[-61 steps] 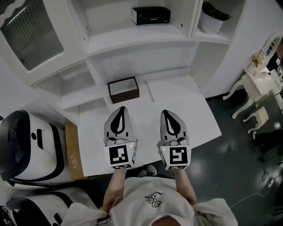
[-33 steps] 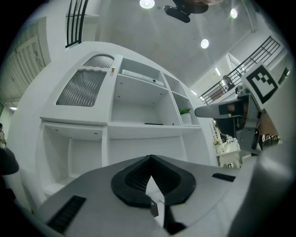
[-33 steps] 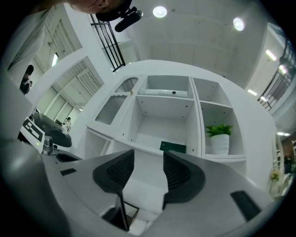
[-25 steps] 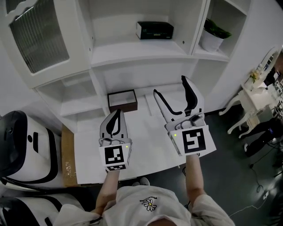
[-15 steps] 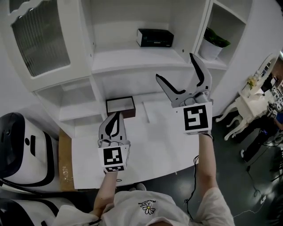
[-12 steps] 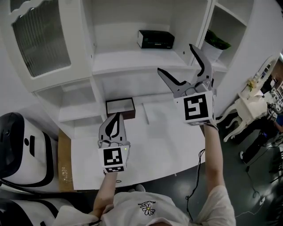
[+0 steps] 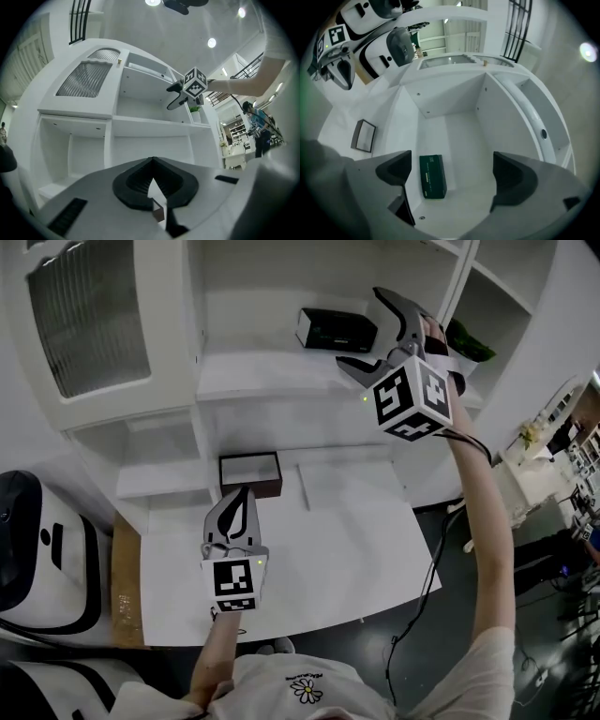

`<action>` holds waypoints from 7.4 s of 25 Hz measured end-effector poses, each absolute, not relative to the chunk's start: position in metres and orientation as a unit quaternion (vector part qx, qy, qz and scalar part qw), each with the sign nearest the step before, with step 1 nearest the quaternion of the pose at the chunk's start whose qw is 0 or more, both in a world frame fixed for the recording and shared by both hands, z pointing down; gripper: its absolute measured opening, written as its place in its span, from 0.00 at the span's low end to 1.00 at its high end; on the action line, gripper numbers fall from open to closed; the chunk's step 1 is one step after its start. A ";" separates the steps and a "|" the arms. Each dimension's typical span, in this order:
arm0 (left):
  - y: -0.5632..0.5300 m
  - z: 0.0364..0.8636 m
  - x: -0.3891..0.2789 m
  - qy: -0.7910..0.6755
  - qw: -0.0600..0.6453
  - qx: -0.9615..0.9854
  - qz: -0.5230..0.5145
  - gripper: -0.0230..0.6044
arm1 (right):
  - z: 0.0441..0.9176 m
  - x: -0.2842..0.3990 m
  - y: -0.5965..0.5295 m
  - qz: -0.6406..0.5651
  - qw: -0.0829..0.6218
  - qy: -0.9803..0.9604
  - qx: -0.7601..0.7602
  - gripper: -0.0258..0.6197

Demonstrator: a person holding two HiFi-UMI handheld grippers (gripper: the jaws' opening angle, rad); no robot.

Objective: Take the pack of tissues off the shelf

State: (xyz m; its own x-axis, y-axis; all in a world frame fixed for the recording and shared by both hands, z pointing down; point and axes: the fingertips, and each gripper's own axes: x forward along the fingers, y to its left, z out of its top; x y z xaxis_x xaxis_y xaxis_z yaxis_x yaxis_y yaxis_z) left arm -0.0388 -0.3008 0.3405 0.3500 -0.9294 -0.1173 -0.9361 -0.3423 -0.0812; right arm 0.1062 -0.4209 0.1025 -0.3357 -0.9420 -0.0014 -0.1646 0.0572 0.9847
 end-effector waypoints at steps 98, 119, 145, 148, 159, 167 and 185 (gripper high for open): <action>-0.370 0.409 -0.060 0.600 -0.018 -0.800 -0.001 0.03 | 0.199 0.128 -0.617 -0.257 0.667 -0.663 0.223 0.69; -0.364 0.421 -0.074 0.615 -0.029 -0.788 -0.013 0.03 | 0.206 0.106 -0.607 -0.193 0.661 -0.710 0.144 0.74; -0.323 0.382 -0.076 0.605 0.023 -0.796 -0.002 0.03 | 0.141 0.092 -0.569 -0.329 0.589 -0.685 0.274 0.71; -0.314 0.370 -0.078 0.603 0.038 -0.797 0.002 0.03 | 0.119 0.091 -0.553 -0.351 0.567 -0.682 0.302 0.71; -0.272 0.320 -0.065 0.577 0.094 -0.811 0.022 0.03 | 0.039 0.096 -0.467 -0.402 0.430 -0.698 0.407 0.71; -0.252 0.285 -0.046 0.555 0.133 -0.820 0.039 0.03 | 0.010 0.105 -0.406 -0.411 0.327 -0.710 0.468 0.71; -0.229 0.249 -0.035 0.541 0.181 -0.820 0.045 0.03 | 0.021 0.161 -0.263 -0.367 -0.038 -0.722 0.585 0.71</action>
